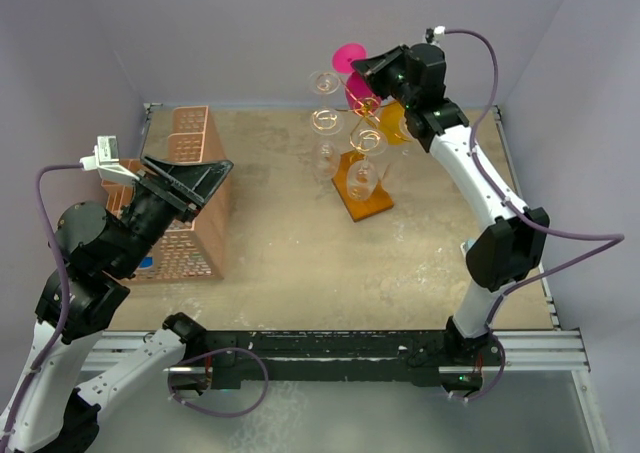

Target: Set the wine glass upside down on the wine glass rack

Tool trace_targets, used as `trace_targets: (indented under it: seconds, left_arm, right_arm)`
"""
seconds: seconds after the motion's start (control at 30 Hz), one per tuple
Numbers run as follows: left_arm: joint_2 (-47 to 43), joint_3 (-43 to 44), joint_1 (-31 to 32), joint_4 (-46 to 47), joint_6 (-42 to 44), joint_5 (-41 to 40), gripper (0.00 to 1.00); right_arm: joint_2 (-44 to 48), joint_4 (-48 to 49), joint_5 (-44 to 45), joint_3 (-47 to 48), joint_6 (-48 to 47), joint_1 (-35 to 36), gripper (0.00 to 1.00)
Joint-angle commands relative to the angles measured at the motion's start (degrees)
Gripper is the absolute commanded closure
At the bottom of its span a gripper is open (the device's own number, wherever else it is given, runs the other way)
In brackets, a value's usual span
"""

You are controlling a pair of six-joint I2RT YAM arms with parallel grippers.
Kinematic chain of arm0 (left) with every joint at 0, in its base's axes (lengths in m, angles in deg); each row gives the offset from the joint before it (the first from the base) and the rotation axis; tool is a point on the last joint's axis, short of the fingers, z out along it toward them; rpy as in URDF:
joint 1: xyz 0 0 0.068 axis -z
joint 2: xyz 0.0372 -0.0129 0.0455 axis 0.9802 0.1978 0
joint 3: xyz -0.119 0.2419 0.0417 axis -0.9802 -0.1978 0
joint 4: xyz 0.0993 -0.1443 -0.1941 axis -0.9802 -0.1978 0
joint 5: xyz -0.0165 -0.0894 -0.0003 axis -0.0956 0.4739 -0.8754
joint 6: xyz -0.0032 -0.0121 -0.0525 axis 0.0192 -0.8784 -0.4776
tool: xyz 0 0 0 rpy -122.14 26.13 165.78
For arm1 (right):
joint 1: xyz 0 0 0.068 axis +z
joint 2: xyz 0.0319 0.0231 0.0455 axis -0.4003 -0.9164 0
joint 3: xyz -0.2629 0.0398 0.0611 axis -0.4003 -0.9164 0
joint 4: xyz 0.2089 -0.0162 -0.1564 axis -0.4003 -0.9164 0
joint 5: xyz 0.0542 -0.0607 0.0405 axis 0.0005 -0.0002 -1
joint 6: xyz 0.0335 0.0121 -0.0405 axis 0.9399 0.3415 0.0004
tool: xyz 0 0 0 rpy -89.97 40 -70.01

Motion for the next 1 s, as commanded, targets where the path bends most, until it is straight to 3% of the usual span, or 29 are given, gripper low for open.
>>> trace_targets:
  seconds: [0.0, 0.63, 0.97]
  left_arm:
    - [-0.18, 0.05, 0.14, 2.50, -0.53, -0.26, 0.45]
    - [-1.60, -0.21, 0.14, 1.40, -0.79, -0.84, 0.45]
    - [-2.11, 0.09, 0.14, 0.88, -0.73, -1.21, 0.45]
  right_arm:
    - [4.02, 1.37, 2.19, -1.02, 1.58, -0.55, 0.99]
    - [6.84, 1.36, 10.69, -4.39, 3.21, -1.82, 0.99]
    - [4.95, 4.02, 9.82, -2.90, 1.00, -2.76, 0.98]
